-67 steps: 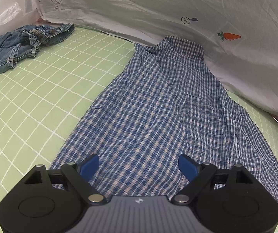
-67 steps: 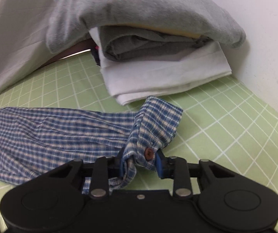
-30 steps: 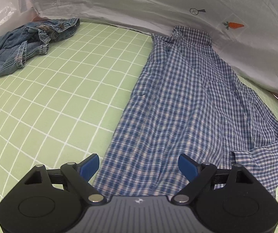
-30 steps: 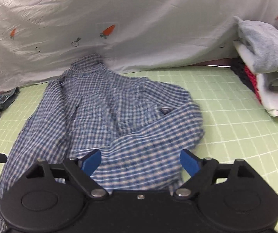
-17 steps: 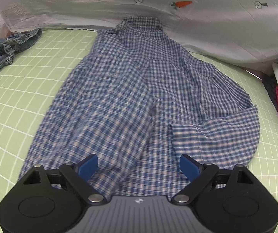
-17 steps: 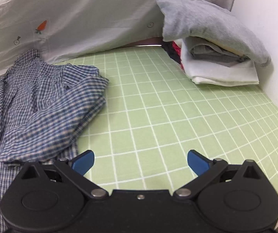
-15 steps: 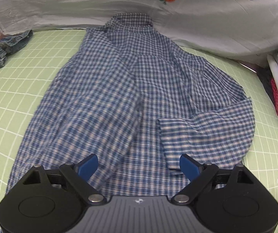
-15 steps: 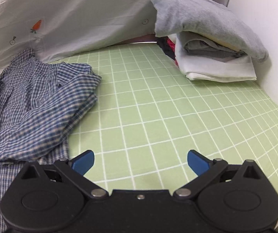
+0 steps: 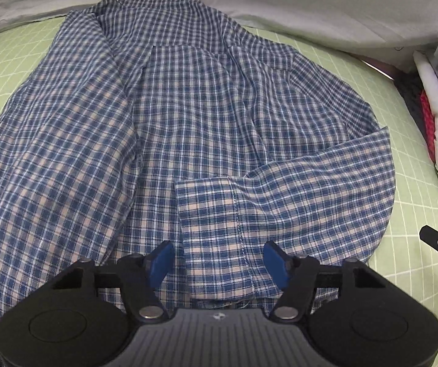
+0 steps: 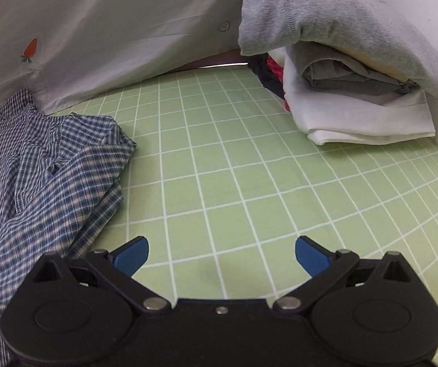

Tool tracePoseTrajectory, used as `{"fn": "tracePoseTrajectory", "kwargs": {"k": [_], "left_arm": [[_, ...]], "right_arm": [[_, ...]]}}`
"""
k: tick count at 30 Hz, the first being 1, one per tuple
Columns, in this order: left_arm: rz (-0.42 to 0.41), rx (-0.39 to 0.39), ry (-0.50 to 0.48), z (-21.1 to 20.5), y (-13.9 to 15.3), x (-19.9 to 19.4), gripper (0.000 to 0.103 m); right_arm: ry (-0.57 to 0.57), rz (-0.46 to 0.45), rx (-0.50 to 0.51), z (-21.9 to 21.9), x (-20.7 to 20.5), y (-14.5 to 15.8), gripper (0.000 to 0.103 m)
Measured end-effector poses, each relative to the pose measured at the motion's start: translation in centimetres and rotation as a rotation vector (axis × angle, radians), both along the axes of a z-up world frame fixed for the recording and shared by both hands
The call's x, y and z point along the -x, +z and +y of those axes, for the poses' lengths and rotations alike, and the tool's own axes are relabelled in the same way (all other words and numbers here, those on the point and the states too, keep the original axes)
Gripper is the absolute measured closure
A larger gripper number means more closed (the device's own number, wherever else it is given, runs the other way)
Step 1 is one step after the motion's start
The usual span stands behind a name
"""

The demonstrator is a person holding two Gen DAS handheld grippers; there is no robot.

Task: Fold clothes
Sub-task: 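Grasp the folded sleeve cuff with the left gripper, then pull the sleeve back out across the mat with the left gripper, release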

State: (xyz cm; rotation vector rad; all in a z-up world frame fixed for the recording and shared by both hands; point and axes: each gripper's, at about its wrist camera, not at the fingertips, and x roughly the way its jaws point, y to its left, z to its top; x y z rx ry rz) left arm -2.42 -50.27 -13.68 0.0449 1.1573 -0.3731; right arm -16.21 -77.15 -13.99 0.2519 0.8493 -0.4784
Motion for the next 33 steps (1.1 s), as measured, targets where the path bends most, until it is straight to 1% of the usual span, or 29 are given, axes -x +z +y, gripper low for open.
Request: {"fn": "tracePoseTrajectory", "kwargs": {"k": [2,5,7,8,9,11,14,18,24,28,33], "left_arm": [[-0.019,-0.028,-0.030,-0.5,0.0,0.2,0.054],[-0.046,-0.074,-0.062,-1.0,-0.1,0.5,0.065],[-0.061,-0.077,-0.078,-1.1,-0.1,0.7,0.071],[-0.068,-0.077,-0.086,-1.1,-0.1,0.9,0.079],[-0.072,-0.071,-0.093,-1.1,-0.1,1.0,0.083],[-0.077,-0.066,-0.087,-0.9,0.2,1.1,0.096],[-0.099,-0.014,-0.071,-0.1,1.6,1.0,0.098],[-0.167,0.033,-0.050,1.4,4.1,1.2,0.098],[-0.249,0.080,0.020,5.3,8.2,0.7,0.098],[-0.275,0.120,0.065,8.7,10.2,-1.3,0.098],[-0.307,0.127,0.074,13.4,12.1,-5.2,0.098]], "right_arm": [[0.006,0.023,-0.007,0.3,0.2,-0.7,0.000],[-0.027,0.027,-0.007,0.1,0.7,-1.0,0.000],[-0.046,0.019,-0.010,-0.3,0.8,-0.9,0.000],[-0.053,0.016,-0.005,-0.4,0.8,-0.8,0.000],[-0.058,0.012,0.002,-0.5,0.9,-0.6,0.000],[-0.064,0.003,0.015,-0.5,1.1,-0.2,0.000],[-0.075,-0.026,0.026,-0.2,1.8,0.8,0.000],[-0.072,-0.050,0.028,0.6,2.9,1.9,0.000],[-0.037,-0.023,-0.020,3.6,4.4,1.6,0.000],[0.003,0.005,-0.034,7.0,4.9,1.4,0.000],[0.008,0.034,-0.040,11.3,4.1,0.8,0.000]]}}
